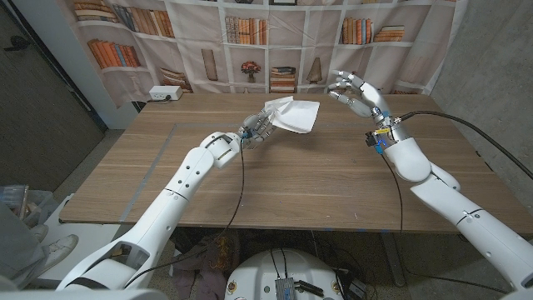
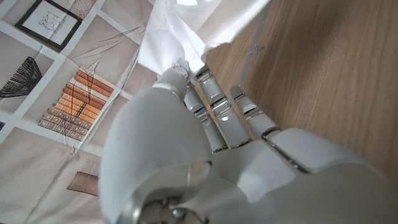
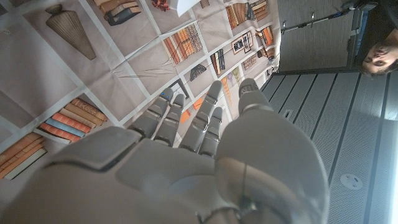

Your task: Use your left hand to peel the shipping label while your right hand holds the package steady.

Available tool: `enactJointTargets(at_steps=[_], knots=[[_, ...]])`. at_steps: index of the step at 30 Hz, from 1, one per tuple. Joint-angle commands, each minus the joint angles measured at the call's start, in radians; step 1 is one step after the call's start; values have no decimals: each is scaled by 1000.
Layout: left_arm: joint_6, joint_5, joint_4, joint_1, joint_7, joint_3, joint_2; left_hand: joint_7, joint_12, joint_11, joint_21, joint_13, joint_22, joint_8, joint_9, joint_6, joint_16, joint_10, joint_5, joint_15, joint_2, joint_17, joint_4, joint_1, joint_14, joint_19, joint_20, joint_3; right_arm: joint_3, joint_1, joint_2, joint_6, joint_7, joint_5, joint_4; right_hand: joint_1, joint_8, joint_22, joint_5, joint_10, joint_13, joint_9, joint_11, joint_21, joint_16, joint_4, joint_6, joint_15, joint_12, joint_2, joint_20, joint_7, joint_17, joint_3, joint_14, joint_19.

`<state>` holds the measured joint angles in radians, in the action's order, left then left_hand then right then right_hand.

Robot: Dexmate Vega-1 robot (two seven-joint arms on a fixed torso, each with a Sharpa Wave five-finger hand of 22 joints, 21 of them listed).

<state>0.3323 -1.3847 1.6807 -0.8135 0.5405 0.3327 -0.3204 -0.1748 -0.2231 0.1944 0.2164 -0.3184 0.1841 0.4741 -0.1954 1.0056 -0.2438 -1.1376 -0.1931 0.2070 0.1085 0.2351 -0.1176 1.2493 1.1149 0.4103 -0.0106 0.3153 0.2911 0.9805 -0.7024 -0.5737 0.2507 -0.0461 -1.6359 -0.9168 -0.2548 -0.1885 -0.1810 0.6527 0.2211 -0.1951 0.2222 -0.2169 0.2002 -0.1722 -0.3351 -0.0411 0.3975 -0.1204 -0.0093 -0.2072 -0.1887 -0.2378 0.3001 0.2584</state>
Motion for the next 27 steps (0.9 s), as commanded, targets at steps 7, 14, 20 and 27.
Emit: enactJointTargets(at_steps=[7, 14, 20, 27], knots=[[48, -35, 17, 15, 20, 10, -17, 1, -2, 2, -4, -3, 2, 12, -1, 17, 0, -18, -1, 34, -5, 5, -8, -2, 18, 3, -9, 3, -1, 0, -6, -41, 18, -148, -51, -17, 13, -3, 4, 23, -1, -3, 1, 0, 9, 11, 19, -157, -3, 9, -9, 8, -7, 4, 7, 11], [64, -50, 25, 20, 12, 12, -29, 8, -5, 1, -3, -4, 2, 15, -1, 23, -3, -28, 1, 35, -10, 9, -14, 3, 26, 7, -12, 3, 12, -39, -18, -96, 24, -242, -23, -20, 22, -3, 5, 13, -5, -3, 1, 4, 6, 14, 34, -159, -14, 11, -8, 8, -8, 8, -3, 1], [84, -57, 36, 25, 41, 14, -47, 11, -4, 0, -2, -2, 2, 19, 0, 32, -3, -35, 4, 35, -14, 11, -18, 5, 31, 10, -13, 3, 14, -64, -15, -112, 54, -312, -2, -23, 24, -3, 5, 8, -6, -3, 1, 4, 5, 15, 38, -160, -19, 10, -9, 9, -8, 9, -8, 0], [122, -61, 36, 48, 65, 28, -66, 17, -5, -1, 2, 3, 2, 25, 1, 48, -8, -52, 10, 34, -23, 16, -25, 11, 46, 21, -18, 1, 25, -90, -32, -112, 107, -447, 8, -28, 29, -3, 4, 5, -8, -3, 1, 4, 5, 16, 46, -162, -24, 8, -12, 10, -8, 9, -10, 0]])
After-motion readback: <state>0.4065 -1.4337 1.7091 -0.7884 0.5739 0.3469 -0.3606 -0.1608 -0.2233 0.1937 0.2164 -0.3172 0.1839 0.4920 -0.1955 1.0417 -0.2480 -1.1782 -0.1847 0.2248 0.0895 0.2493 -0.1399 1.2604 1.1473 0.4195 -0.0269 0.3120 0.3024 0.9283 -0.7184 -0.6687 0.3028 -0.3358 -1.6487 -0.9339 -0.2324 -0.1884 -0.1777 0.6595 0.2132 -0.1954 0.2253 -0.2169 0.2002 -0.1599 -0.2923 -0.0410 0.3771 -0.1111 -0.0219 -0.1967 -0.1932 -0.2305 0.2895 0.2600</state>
